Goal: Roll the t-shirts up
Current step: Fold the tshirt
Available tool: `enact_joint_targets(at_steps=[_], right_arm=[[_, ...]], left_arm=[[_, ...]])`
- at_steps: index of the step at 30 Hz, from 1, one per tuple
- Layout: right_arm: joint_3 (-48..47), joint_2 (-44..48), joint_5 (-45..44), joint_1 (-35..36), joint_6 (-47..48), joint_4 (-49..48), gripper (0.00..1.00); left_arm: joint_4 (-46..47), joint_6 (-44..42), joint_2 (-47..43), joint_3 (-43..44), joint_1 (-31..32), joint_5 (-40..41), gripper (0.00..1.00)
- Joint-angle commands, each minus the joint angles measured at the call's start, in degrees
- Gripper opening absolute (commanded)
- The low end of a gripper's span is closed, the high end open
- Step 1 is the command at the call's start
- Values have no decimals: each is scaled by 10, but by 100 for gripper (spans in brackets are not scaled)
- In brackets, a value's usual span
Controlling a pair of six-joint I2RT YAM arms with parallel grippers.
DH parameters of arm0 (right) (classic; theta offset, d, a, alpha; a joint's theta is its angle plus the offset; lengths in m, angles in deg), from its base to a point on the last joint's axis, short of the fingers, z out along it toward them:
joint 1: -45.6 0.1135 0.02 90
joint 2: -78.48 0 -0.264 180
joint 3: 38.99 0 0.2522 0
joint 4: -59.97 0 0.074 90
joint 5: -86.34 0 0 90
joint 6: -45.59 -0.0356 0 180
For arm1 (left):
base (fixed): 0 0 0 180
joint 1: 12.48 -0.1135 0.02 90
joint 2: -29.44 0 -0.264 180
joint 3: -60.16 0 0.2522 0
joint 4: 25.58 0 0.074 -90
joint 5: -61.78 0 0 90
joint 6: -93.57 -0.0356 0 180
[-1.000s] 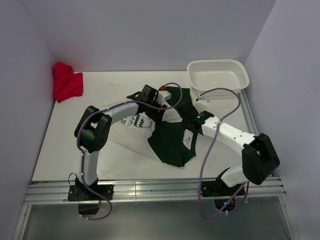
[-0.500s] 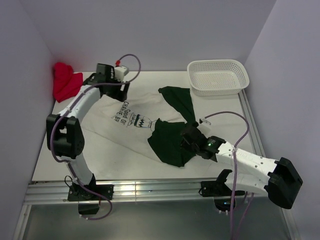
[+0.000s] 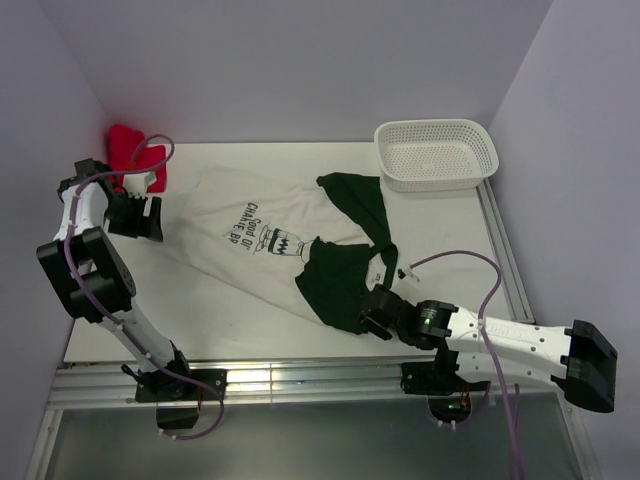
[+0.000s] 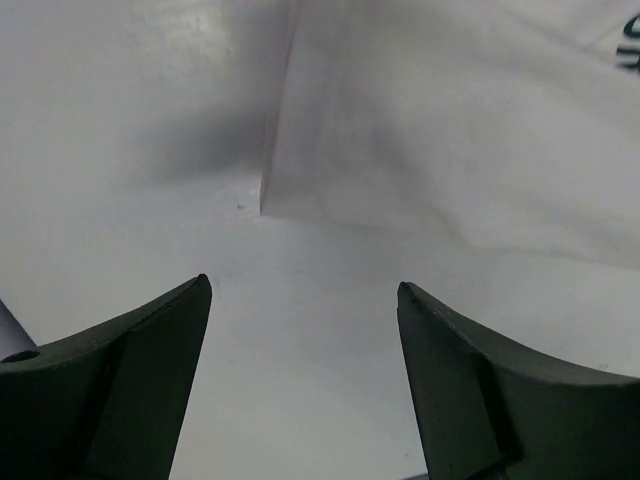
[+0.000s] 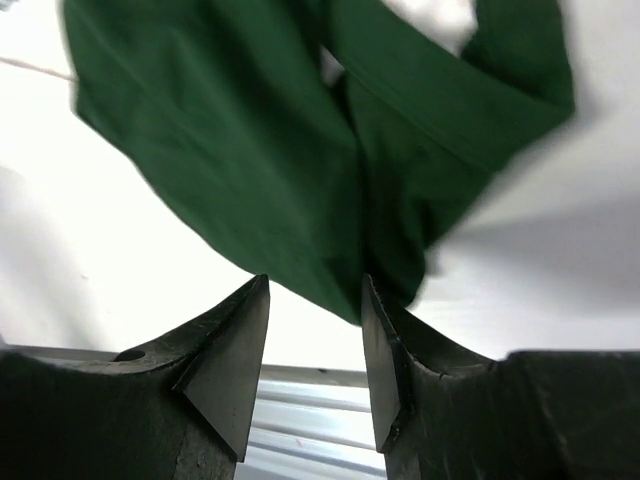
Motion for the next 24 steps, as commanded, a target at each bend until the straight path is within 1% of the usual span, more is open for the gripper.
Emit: enact_joint_targets(at_steps=[1,3,6,9,17,24], right_arm=[[9,13,-10,27,-58,25,50],[15,12,-9,36,-73,29,50],[34,12,2,46,-88,11,53],[37,22,-3,54,-105,26,55],[85,75,2,68,-141,13,57],[87,41,4,68,-145,-7,59]], left_arm=[[-73,-65,8,21,-26,-56,81],[-83,-75,14,19,-38,-64,82],[-73,-74,20,5,-51,-64,83],[-70,-66,33,1,-58,-70,84],[-41,-50,55,-18,-64,-81,84],[-36,-43,70,-21,-64,-95,84]])
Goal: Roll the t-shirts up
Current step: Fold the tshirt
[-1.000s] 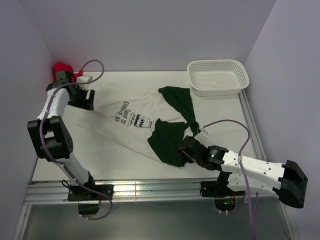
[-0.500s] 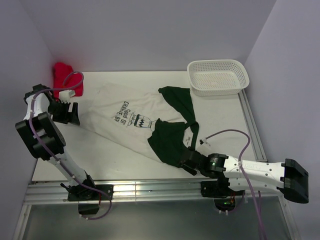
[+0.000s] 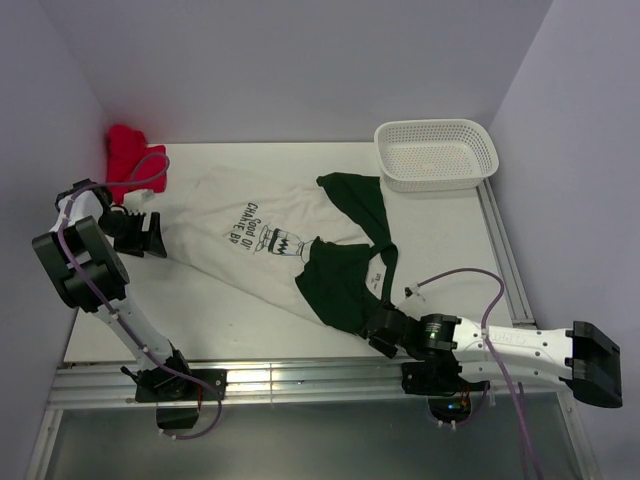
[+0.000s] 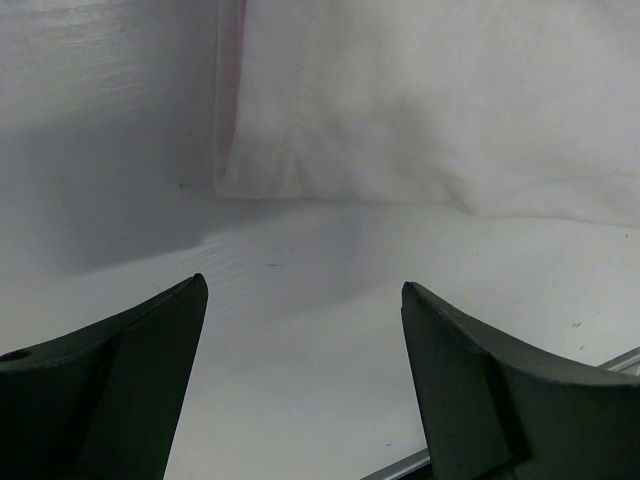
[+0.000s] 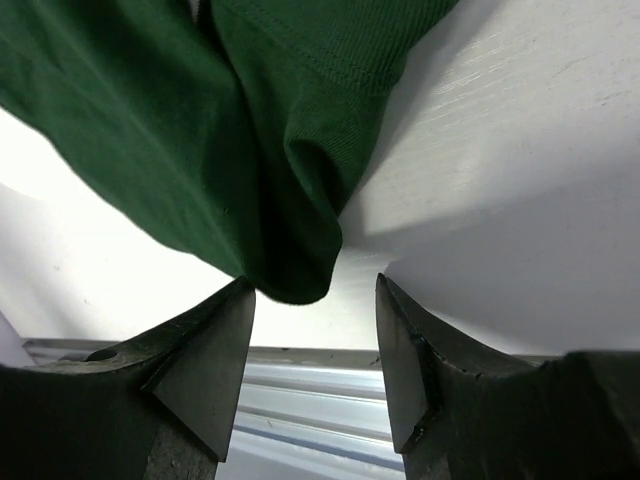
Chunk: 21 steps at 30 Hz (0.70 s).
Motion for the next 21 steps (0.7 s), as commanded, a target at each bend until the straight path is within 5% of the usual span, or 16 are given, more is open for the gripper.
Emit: enact_joint_targets(at_steps=[1,5,21], right_arm=[[4,-15,-15,4,-22,-27,59],[10,-23,-31,3,-37,-49,58],[13,-60,-78,1,-43,-65,16]], left_arm=[[12,3,-2,-4,-2,-29,84],[8,7,6,2,-2,-37,84],[62,48,7,-6,-3,1,87]])
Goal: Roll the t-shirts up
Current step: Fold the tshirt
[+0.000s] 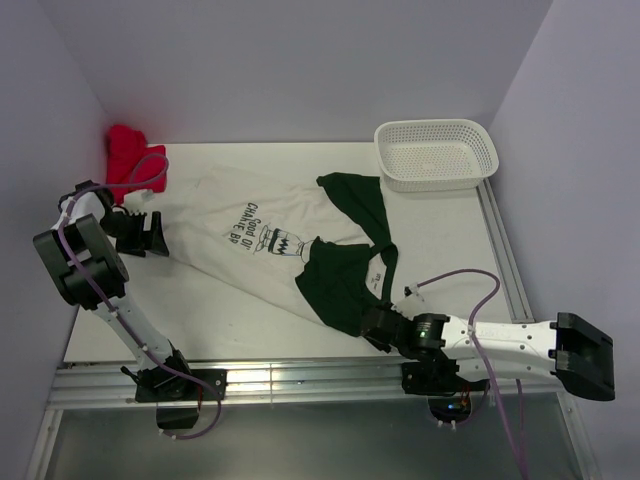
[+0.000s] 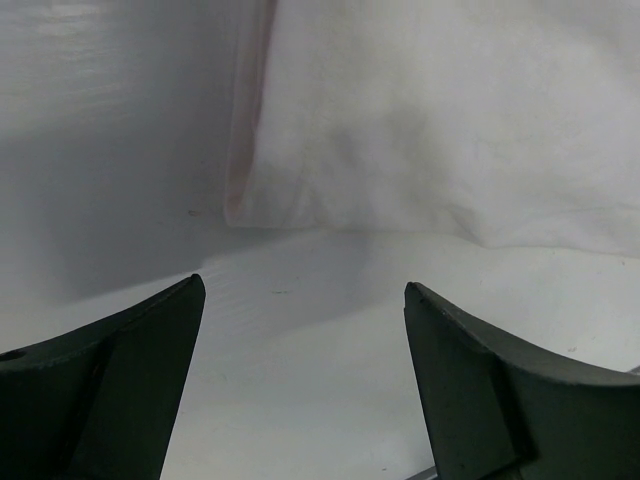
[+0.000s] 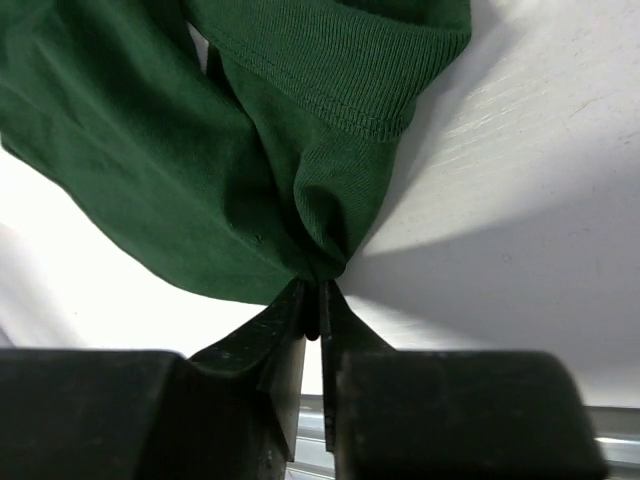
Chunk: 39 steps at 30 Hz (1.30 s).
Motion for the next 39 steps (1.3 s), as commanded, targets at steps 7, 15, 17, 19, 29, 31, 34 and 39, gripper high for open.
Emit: enact_joint_targets(at_steps=[7,15,17,19,29,31,34,39], right_arm=[[31,49,-34,0,9,-3,13],[68,115,-29,-6,6,16,12],[63,135,-32,-10,10,40,12],[56,146,-41,-19,20,60,12],[35,106,-34,-42,38,62,11],[25,93,-36,-43,44,68,11],[6,74,-35,-51,57,88,11],[-27,73,-25,-97,131,124,6]], left_arm=[[78,100,-12,-2,-4,68,89],[76,145,36,34,-3,48,89],[83,155,47,40,-1,46,88],[90,164,52,39,5,51,88],[107,164,51,26,32,48,59],[103,155,41,18,37,46,51],[89,133,25,8,39,42,32],[68,94,-20,-16,39,76,0]])
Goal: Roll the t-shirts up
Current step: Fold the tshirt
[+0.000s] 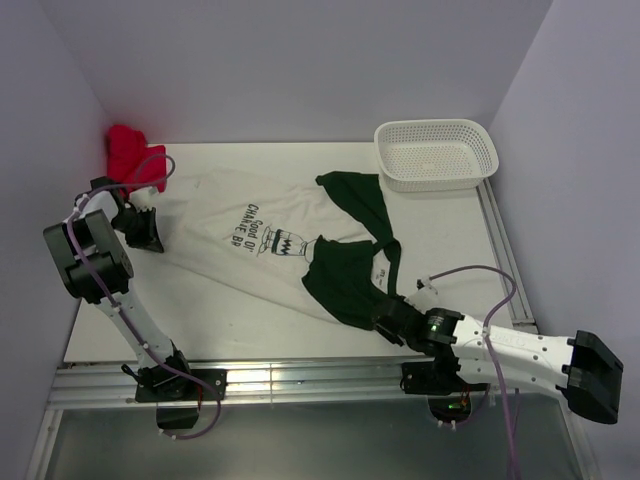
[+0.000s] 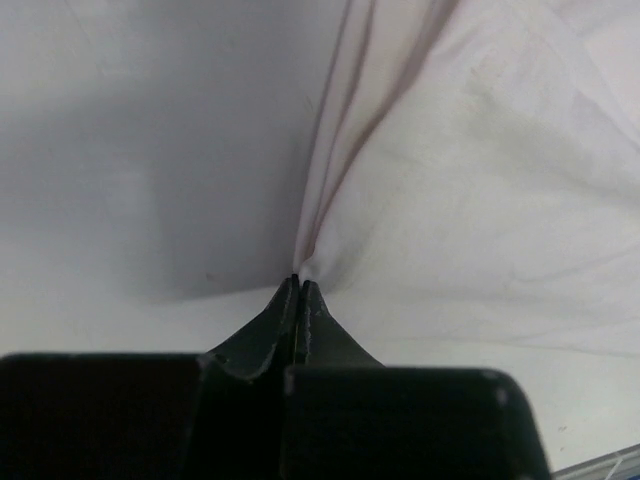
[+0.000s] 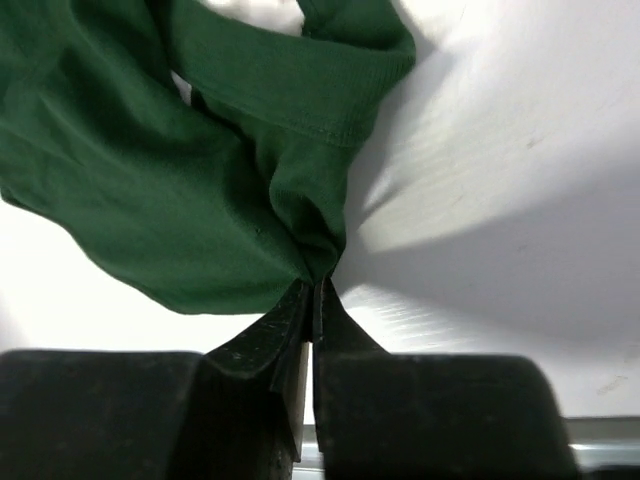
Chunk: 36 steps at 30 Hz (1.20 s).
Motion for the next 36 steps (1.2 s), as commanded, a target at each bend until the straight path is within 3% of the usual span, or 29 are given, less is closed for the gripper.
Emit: enact_joint_targets(at_steps=[1,4,10,19,21,25,26,28,29,32,36], right_arm=[[-45,6,-16,-53,76,66,3],[-87,14,-19,-102,116,125,0],[-168,1,-38,-122,136,268,0],[-155,40,42,-77,130,307,0],[-156,27,53,-64,128,308,0],[-149,-19,72,-44,134,293,9],[-145,-33,75,-40,136,288,16],[-129,-37,88,-36,136,271,22],[-124,-34,90,-36,138,266,29],[-114,-7,92,-35,136,258,43],[-144,37,67,-36,131,281,54]], left_arm=[[-31,-54,-69,-23,-2,24,0],[-44,-87,-105,-51,-8,58,0],[-67,-154,-164,-120,-50,88,0],[-65,-258,-236,-240,-112,110,0],[-59,-272,-246,-261,-114,113,4],[-62,-286,-252,-266,-120,110,22],[-68,-288,-252,-264,-122,109,33],[-73,-296,-247,-257,-131,106,42],[-81,-298,-246,-253,-140,105,52],[-96,-311,-238,-230,-152,103,61],[-146,-326,-220,-160,-170,90,63]])
